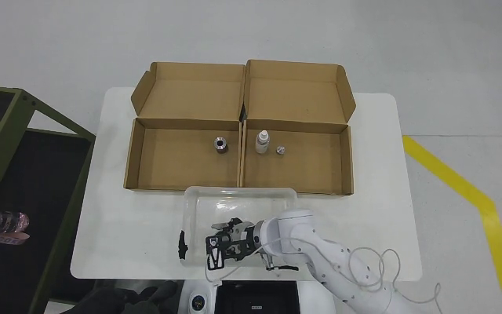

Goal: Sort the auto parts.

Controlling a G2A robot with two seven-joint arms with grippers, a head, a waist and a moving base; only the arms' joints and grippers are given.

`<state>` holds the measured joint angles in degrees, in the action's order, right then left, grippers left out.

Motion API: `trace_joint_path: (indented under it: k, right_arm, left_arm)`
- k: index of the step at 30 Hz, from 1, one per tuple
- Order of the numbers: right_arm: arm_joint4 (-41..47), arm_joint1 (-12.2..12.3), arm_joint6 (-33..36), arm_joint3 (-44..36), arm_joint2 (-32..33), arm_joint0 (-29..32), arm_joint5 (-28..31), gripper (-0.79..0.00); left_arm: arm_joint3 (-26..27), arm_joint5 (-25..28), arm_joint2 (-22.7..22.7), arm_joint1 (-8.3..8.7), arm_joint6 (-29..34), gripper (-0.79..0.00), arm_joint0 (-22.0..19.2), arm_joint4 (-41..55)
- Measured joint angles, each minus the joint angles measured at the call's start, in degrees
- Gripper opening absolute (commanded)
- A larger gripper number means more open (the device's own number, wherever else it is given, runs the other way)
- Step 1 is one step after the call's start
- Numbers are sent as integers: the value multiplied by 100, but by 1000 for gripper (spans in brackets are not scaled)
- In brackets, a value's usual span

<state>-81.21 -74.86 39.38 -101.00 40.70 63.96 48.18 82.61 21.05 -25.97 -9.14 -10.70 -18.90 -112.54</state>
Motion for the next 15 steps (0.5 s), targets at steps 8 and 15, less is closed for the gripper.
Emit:
trace_joint_path:
  k: [8,15]
  right_arm:
    - [169,-9,-24,40,-58,-97,-29,-785]
    - [406,-2,-203,-43,-7,-154,-63,-785]
  left_arm:
    - [0,0,0,0,0,0,0,0]
    - [0,0,0,0,0,0,0,0]
